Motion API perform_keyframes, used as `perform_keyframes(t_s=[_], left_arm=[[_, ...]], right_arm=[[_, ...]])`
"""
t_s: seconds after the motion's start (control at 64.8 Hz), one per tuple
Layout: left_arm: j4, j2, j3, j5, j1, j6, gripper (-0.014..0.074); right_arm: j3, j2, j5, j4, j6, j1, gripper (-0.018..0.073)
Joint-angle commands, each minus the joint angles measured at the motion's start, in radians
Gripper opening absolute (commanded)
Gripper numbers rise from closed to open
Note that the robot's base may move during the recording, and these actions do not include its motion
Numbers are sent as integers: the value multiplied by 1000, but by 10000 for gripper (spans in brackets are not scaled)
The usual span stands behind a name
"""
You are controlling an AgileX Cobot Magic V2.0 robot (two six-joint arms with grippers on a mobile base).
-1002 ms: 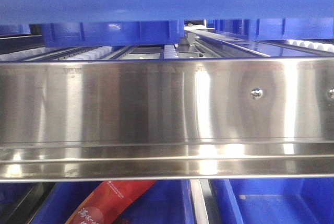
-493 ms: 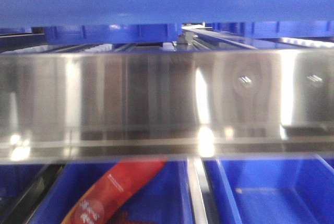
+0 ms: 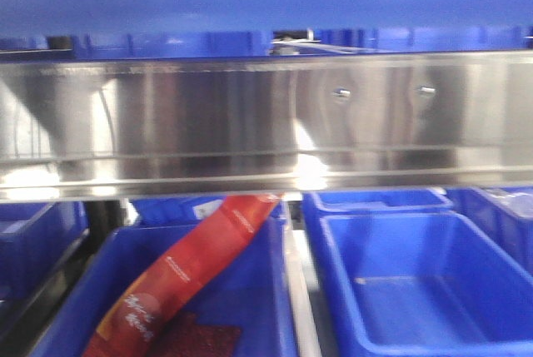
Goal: Move blue bin to conveyor side
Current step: 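Hold the bin with both grippers while backing away from the shelf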
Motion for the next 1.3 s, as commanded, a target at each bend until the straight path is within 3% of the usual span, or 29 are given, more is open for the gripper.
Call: perform_keyframes(t_s=[0.0, 1.28], left_arm=[[51, -22, -10, -93, 1, 14, -17], [51, -67, -10, -93, 1, 14, -17]], right_arm=[[-11, -23, -93, -78, -20, -5, -78], [-11, -23, -93, -78, -20, -5, -78]])
